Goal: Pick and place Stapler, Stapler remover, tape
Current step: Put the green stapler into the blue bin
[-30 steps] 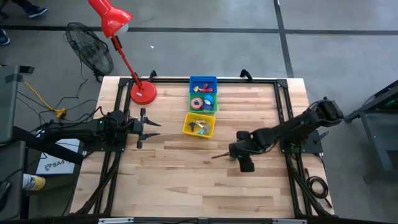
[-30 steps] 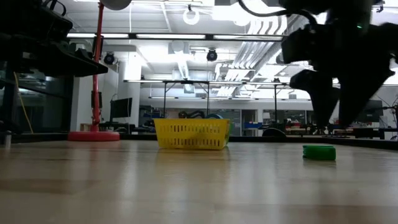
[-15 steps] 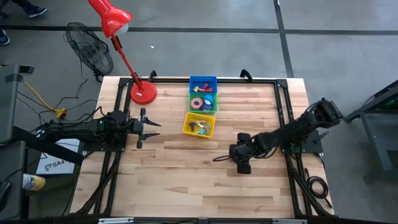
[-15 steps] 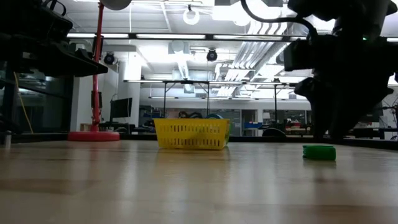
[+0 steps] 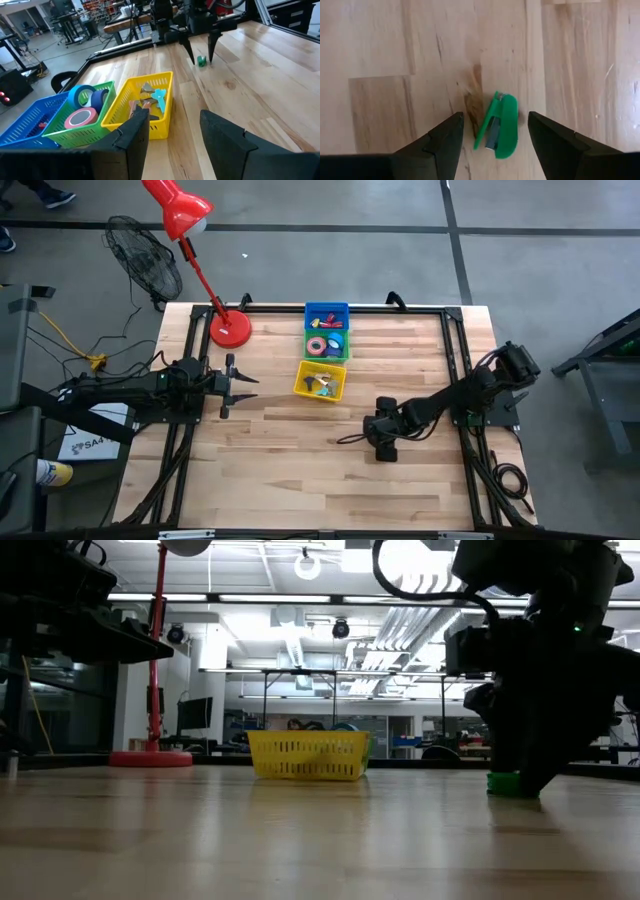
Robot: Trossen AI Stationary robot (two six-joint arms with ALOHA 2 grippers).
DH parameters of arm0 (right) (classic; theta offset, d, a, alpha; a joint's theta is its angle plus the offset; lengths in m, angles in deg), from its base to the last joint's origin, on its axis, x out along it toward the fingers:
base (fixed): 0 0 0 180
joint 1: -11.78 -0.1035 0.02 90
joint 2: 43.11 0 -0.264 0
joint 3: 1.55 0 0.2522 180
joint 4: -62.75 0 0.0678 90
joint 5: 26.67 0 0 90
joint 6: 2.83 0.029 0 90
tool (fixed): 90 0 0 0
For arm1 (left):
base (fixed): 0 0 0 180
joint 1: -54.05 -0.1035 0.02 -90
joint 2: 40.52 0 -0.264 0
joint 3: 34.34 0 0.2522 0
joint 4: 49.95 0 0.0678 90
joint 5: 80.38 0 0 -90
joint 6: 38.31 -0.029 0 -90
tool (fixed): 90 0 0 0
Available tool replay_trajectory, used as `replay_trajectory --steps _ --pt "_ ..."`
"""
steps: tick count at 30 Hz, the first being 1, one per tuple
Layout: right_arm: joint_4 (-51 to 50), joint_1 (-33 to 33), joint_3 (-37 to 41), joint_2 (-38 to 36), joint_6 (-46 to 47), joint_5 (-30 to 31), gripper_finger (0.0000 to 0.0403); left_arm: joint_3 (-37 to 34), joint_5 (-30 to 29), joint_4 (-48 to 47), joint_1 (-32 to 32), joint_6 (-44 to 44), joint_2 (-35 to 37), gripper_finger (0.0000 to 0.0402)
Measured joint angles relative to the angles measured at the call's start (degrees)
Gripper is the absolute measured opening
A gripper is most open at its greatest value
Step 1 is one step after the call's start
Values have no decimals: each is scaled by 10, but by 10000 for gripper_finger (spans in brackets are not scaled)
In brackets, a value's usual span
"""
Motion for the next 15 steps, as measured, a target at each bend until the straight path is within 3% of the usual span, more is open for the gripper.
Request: replay_trajectory --steps 7,15 --pt "0 0 -2 10 -14 4 192 0 0 0 0 0 0 172" --pt "-9 0 -2 11 -49 21 125 0 0 0 0 0 0 172"
